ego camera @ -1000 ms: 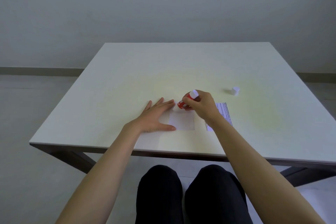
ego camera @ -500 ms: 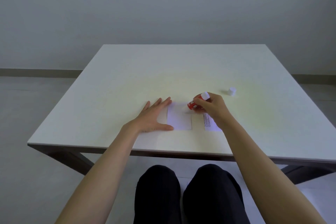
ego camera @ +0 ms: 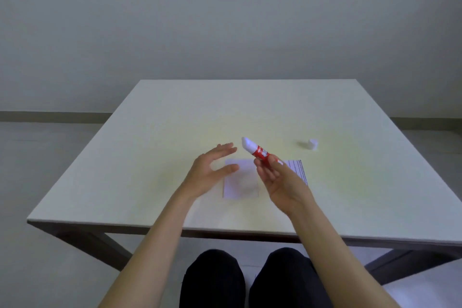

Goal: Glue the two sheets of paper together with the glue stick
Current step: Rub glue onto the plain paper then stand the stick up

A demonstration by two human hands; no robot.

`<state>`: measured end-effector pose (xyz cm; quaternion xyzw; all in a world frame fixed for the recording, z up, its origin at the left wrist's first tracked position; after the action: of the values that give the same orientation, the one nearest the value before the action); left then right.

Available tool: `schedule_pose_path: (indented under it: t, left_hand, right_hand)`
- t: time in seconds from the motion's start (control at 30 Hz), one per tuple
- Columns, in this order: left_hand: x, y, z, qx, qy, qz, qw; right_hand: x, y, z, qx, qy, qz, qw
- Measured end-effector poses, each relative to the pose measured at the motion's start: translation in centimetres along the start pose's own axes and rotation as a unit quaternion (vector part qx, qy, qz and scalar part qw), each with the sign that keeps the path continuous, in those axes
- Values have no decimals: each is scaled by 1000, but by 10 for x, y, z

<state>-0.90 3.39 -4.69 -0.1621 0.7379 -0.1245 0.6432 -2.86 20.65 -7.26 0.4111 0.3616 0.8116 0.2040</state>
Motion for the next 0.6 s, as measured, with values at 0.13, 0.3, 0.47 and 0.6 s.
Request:
schedule_pose_path:
  t: [0.13,0.3,0.47,0.6]
  left_hand:
    - [-27,16,-3,-92,4,39,995]
    - [-25,19,-1,-148,-31,70,986]
    - [-43,-23,-30,-145,2,-20,989]
    - [-34,-66,-63,-188,-47,-178,965]
  right_hand:
    - [-20,16,-2,16,33,-54,998]
    - [-25,19,-6,28,38,82,996]
    - [3,0,-5,-50,-48,275,959]
    - [13,-2,0,-77,-98,369,921]
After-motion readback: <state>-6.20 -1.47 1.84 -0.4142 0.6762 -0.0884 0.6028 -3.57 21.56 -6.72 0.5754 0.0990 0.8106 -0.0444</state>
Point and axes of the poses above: each hand's wrist, its own z-axis away from the middle knuckle, its own y-axis out of the palm, x = y × z, the point moved 7 cm from there along -z, towards the middle knuckle, and after that the axes turned 5 degrees about y, right-handed, at the moved point
